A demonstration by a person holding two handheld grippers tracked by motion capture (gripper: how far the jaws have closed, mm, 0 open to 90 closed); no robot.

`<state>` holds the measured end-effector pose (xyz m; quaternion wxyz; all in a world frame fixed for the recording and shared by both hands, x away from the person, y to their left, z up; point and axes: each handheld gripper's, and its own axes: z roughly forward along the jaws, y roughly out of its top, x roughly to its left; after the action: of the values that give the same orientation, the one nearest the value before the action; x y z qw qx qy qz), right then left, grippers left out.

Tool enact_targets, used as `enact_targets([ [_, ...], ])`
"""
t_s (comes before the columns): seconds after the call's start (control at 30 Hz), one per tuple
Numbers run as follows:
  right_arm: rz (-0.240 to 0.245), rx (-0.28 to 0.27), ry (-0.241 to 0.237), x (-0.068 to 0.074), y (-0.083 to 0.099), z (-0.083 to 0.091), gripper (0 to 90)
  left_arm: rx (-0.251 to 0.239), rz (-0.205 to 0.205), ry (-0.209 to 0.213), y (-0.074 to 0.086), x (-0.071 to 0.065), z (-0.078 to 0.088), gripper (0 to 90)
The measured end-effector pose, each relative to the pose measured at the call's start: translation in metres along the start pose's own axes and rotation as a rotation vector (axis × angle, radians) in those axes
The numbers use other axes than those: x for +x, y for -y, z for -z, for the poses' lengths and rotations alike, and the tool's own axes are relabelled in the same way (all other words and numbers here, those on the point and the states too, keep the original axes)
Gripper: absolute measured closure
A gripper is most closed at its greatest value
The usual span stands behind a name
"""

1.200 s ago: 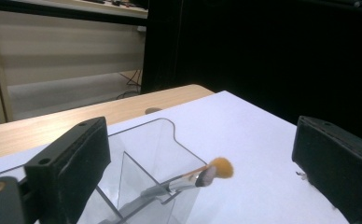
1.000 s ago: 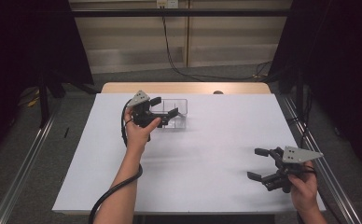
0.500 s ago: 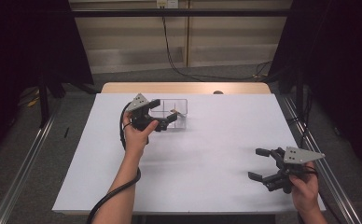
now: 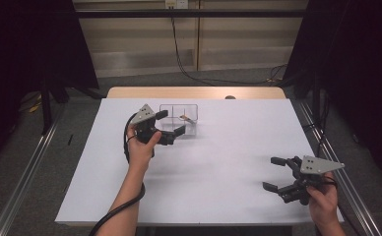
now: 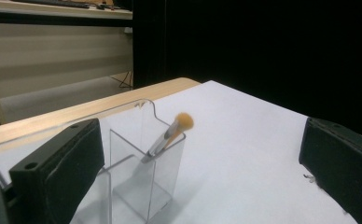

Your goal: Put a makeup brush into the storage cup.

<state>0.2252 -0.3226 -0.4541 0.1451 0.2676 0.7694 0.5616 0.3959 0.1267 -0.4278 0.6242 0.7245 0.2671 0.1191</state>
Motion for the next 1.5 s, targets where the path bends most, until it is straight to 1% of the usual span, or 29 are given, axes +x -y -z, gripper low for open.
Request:
enact_targets([
  [0.07, 0.001, -0.001, 0.0, 0.0, 0.0, 0.0, 7.2, 0.001, -0.003, 0.001, 0.001, 0.0, 0.002, 0.0],
  [0.4, 0.007, 0.0, -0.002, 0.002, -0.002, -0.001, 7.2, -0.02, 0.007, 0.001, 0.007, -0.002, 0.016, 0.0],
  [0.5, 0.008, -0.001, -0.003, 0.001, -0.002, 0.0, 7.2, -0.021, 0.002, 0.005, 0.01, -0.002, 0.02, 0.0],
  [0.67, 0.007, 0.0, -0.003, 0.001, -0.001, -0.001, 7.2, -0.024, 0.002, -0.007, 0.015, -0.002, 0.027, 0.0],
  [0.7, 0.007, 0.0, -0.003, 0.001, -0.001, -0.001, 7.2, -0.027, 0.009, -0.007, 0.016, -0.002, 0.029, 0.0],
  [0.8, 0.008, 0.001, -0.003, 0.001, -0.001, -0.001, 7.2, -0.027, 0.006, -0.007, 0.018, -0.002, 0.033, 0.0],
  [0.9, 0.006, -0.001, -0.001, 0.001, -0.001, -0.002, 7.2, -0.021, -0.006, -0.01, 0.019, -0.003, 0.036, 0.0],
  [0.97, 0.005, 0.001, -0.002, 0.001, -0.001, -0.002, 7.2, -0.022, -0.001, -0.009, 0.021, -0.004, 0.038, 0.0],
  [1.1, 0.008, 0.003, -0.004, 0.002, -0.001, -0.003, 7.2, -0.014, -0.016, -0.003, 0.023, -0.006, 0.041, 0.0],
  [1.23, 0.008, 0.004, -0.002, 0.002, -0.001, -0.003, 7.2, -0.014, -0.011, -0.002, 0.026, -0.007, 0.044, 0.0],
  [1.37, 0.007, 0.001, -0.003, 0.001, -0.002, -0.003, 7.2, 0.003, -0.022, -0.002, 0.029, -0.007, 0.049, 0.0],
  [1.47, 0.007, 0.004, -0.003, 0.001, -0.001, -0.004, 7.2, -0.001, -0.016, -0.008, 0.03, -0.006, 0.052, 0.0],
  [1.5, 0.01, 0.006, -0.005, 0.001, -0.001, -0.004, 7.2, 0.003, -0.023, -0.007, 0.03, -0.006, 0.054, 0.0],
])
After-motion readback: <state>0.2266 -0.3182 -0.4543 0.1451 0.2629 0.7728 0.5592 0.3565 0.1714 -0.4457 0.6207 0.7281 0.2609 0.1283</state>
